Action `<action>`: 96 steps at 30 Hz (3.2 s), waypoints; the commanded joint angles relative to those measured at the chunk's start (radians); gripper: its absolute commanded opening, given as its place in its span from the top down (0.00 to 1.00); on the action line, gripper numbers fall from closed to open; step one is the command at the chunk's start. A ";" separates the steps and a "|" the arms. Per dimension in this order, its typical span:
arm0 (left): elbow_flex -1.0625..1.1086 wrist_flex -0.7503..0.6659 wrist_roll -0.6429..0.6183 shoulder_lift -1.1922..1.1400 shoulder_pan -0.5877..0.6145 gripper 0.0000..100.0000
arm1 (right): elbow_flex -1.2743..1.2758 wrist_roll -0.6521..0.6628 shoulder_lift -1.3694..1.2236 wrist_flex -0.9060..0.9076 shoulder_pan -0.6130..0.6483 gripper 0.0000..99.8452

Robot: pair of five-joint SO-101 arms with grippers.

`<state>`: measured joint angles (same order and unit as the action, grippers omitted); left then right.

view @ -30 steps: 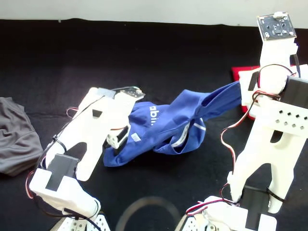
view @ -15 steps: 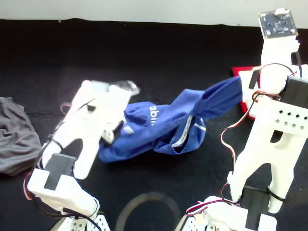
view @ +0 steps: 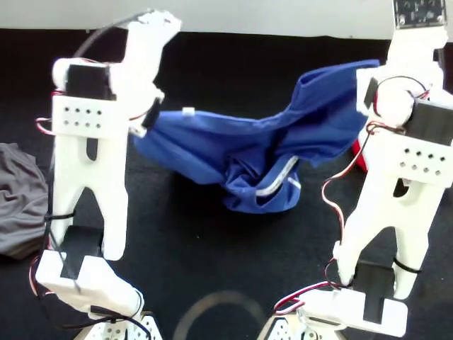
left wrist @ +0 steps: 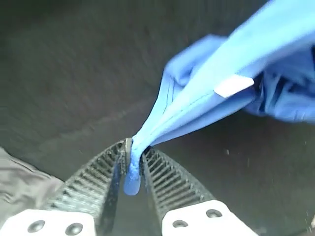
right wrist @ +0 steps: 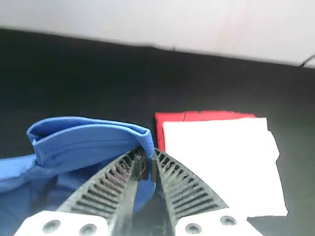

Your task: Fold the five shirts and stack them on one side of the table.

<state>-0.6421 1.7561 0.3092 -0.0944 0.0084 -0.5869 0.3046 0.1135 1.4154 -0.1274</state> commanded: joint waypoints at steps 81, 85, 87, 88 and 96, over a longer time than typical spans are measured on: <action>0.010 0.011 -0.011 0.921 0.119 0.99 | -0.545 0.098 0.490 -0.193 0.122 0.99; 0.016 0.011 -0.011 0.915 0.119 0.99 | -0.532 0.098 0.473 -0.200 0.122 0.99; 0.048 0.011 -0.009 0.886 0.119 0.99 | -0.478 0.098 0.441 -0.203 0.124 0.99; 0.065 0.009 -0.008 0.860 0.119 0.99 | -0.447 0.098 0.418 -0.205 0.124 0.99; 0.130 -0.187 -0.006 0.568 0.174 0.99 | -0.182 0.098 0.180 -0.387 0.124 0.99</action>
<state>-0.5117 1.6502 0.3076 0.5746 0.1619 -0.8385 0.3920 0.3744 1.1162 -0.0138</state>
